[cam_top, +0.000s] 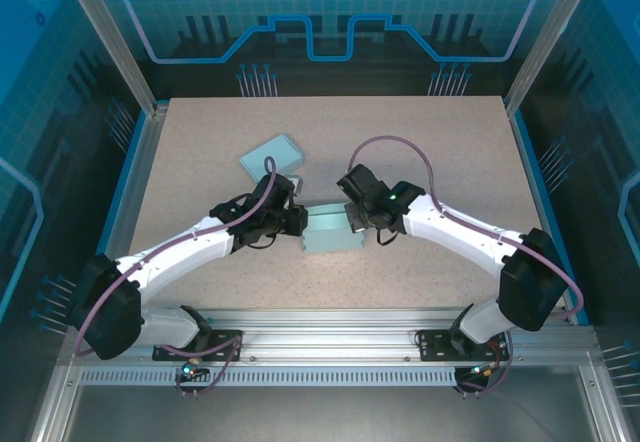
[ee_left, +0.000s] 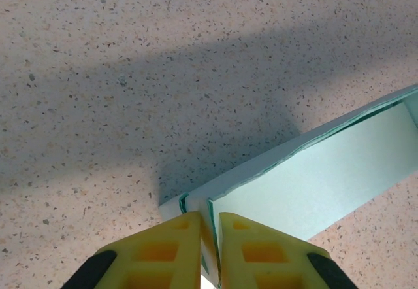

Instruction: Fold the paper box

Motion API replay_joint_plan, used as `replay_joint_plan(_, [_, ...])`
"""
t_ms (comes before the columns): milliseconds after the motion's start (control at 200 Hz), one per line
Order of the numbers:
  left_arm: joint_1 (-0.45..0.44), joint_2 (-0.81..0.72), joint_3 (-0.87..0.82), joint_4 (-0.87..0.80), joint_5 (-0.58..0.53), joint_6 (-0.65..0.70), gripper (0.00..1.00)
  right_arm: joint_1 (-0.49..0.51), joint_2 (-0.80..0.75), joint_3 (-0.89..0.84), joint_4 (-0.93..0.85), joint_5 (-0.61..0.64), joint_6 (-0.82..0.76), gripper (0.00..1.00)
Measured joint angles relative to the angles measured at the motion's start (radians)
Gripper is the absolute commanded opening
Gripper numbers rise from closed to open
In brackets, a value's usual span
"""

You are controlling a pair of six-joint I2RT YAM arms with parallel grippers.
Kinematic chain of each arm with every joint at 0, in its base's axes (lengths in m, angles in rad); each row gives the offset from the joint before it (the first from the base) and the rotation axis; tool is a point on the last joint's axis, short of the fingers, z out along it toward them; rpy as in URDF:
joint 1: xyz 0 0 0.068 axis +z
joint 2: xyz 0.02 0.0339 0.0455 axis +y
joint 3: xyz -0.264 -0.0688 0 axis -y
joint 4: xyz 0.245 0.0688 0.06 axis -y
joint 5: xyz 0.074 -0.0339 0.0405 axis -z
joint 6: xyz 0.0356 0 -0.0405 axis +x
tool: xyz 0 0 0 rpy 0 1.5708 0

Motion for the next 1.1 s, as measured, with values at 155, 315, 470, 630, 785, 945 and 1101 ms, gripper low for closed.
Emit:
replay_joint_plan(155, [0.0,0.0,-0.002,0.004,0.012,-0.009,0.14,0.002,0.014,0.011,-0.006,0.02,0.0,0.0])
replay_joint_plan(315, [0.0,-0.008,-0.012,0.018,0.014,-0.024,0.08,0.008,0.018,0.015,-0.013,0.038,0.0,0.0])
replay_joint_plan(470, [0.0,-0.011,-0.014,0.019,0.016,-0.028,0.05,0.013,0.018,0.016,-0.021,0.048,0.0,0.0])
replay_joint_plan(630, [0.0,-0.015,-0.02,0.03,0.029,-0.04,0.07,0.02,0.019,0.016,-0.027,0.064,0.0,0.0])
replay_joint_plan(785, [0.0,-0.017,-0.029,0.045,0.038,-0.056,0.11,0.027,0.023,0.016,-0.029,0.079,0.0,0.0])
replay_joint_plan(945, [0.0,-0.017,-0.03,0.05,0.05,-0.073,0.12,0.028,0.023,0.016,-0.031,0.087,0.0,0.0])
replay_joint_plan(1101, [0.0,-0.029,-0.031,0.051,0.06,-0.077,0.16,0.028,0.024,0.016,-0.032,0.095,0.0,0.0])
